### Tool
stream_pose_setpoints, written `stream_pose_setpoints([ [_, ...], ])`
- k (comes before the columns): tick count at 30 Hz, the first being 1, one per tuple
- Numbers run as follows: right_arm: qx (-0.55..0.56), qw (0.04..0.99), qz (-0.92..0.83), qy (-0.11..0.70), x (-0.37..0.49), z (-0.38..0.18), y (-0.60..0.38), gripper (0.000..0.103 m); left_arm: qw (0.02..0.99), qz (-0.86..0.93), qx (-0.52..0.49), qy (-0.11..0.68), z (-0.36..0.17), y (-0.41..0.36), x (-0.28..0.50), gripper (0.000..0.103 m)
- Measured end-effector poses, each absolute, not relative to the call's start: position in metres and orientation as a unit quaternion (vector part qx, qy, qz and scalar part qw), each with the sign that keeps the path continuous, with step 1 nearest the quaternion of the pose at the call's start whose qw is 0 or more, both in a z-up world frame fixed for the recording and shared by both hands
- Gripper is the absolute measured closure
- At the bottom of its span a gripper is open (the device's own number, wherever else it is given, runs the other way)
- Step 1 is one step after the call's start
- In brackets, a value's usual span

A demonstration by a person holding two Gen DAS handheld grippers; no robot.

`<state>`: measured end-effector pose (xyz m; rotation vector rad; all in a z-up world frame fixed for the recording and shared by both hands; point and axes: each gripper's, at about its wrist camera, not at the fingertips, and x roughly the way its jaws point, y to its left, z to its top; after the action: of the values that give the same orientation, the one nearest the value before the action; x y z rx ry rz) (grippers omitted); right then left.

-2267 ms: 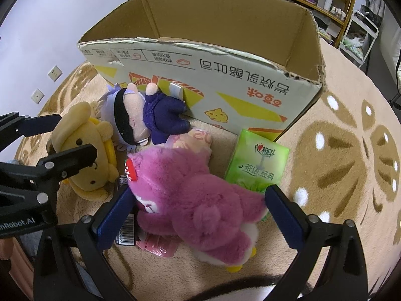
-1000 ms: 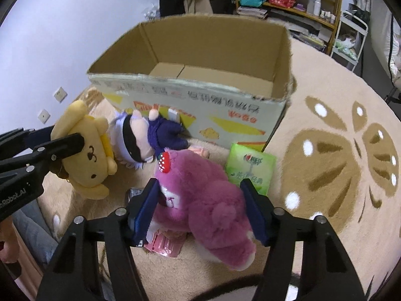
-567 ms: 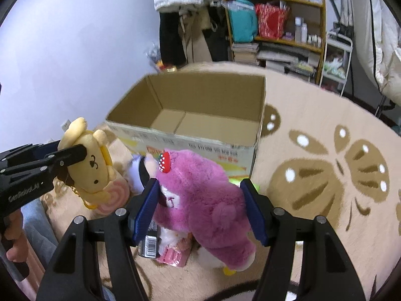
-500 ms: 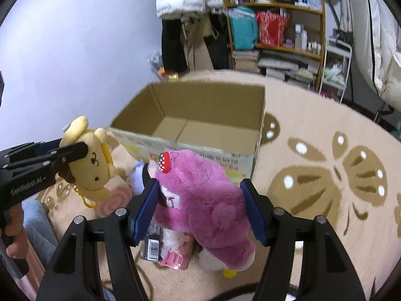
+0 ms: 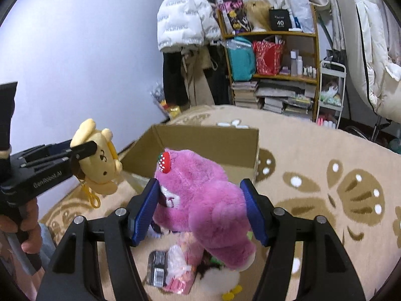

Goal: Organize soft objects
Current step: 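Lift the pink bear with the right tool while the left tool carries the yellow dog into the box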

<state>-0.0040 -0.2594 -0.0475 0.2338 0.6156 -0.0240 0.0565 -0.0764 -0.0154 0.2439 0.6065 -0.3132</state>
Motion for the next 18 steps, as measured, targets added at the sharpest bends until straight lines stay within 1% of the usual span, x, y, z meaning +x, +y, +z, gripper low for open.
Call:
stream_pose_setpoints([
  [10, 0.12, 0.953, -0.011, 0.279, 0.019, -0.041, -0.273, 0.034, 0.935, -0.163, 0.125, 0.288, -0.011, -0.103, 0.091, 0.066],
  [18, 0.107, 0.954, -0.01, 0.279, 0.05, -0.047, -0.28, 0.033, 0.929, -0.172, 0.125, 0.302, -0.02, -0.113, 0.108, 0.066],
])
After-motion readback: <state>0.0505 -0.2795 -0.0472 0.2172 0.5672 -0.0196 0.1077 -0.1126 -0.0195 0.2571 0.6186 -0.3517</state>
